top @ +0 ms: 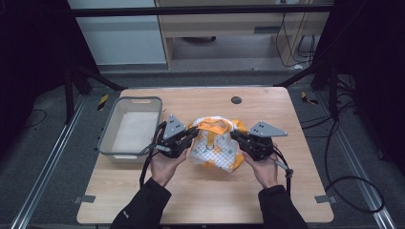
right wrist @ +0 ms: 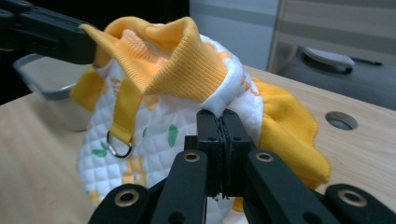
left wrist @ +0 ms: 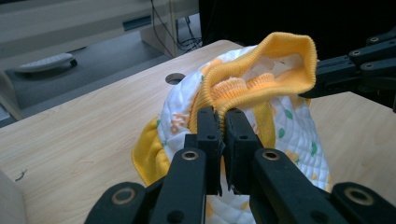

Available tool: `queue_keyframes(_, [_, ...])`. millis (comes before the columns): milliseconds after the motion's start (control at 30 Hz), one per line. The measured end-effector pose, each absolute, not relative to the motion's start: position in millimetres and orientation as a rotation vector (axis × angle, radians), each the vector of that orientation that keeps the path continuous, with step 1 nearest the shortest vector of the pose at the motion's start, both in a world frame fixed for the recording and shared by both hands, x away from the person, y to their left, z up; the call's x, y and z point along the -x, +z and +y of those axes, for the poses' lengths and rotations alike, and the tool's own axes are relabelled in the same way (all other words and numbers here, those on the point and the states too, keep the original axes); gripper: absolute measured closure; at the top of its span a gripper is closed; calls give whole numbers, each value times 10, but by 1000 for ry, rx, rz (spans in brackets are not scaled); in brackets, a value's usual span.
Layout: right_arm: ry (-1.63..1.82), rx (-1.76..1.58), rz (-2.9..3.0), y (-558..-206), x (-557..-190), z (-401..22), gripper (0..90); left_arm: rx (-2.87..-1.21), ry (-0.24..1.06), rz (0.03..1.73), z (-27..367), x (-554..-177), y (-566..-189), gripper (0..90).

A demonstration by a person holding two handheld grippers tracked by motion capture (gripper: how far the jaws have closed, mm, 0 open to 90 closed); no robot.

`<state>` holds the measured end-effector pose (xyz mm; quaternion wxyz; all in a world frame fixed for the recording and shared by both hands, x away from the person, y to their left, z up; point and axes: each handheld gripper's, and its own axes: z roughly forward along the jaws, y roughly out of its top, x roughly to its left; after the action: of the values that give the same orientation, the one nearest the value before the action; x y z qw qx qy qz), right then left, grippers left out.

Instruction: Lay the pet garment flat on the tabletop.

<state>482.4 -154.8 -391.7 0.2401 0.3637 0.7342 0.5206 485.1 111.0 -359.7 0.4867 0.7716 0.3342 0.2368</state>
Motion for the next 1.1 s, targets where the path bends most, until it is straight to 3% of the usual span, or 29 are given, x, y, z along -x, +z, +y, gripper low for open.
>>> queue_keyframes(233, [1287, -1147, 1920, -4141, -5210, -1520, 836, -1914, 624, 918, 866, -5319, -3815, 833])
queue_keyframes(267, [1241, -1164, 1896, -4178, -5260, -1527, 803, -1913, 624, 930, 845, -5368, -3858, 755])
queue_keyframes(300, [1181, -1187, 1886, -4216, -5305, -1557, 771, -1919, 637, 948, 851, -5402, -3904, 594])
queue_keyframes(567, [1177, -1158, 1912, -4201, -5113, -1870, 692, -1875, 597, 963, 1152, -5272, -3968, 419])
queue_keyframes(867, [1206, -1112, 1999, -4236, -4798, -2005, 610, -1952, 582, 970, 1484, -4962, -4173, 398])
queue_keyframes(1100, [1208, -1100, 2081, -4432, -4640, -1940, 578, -2011, 541, 991, 1477, -4886, -4477, 406])
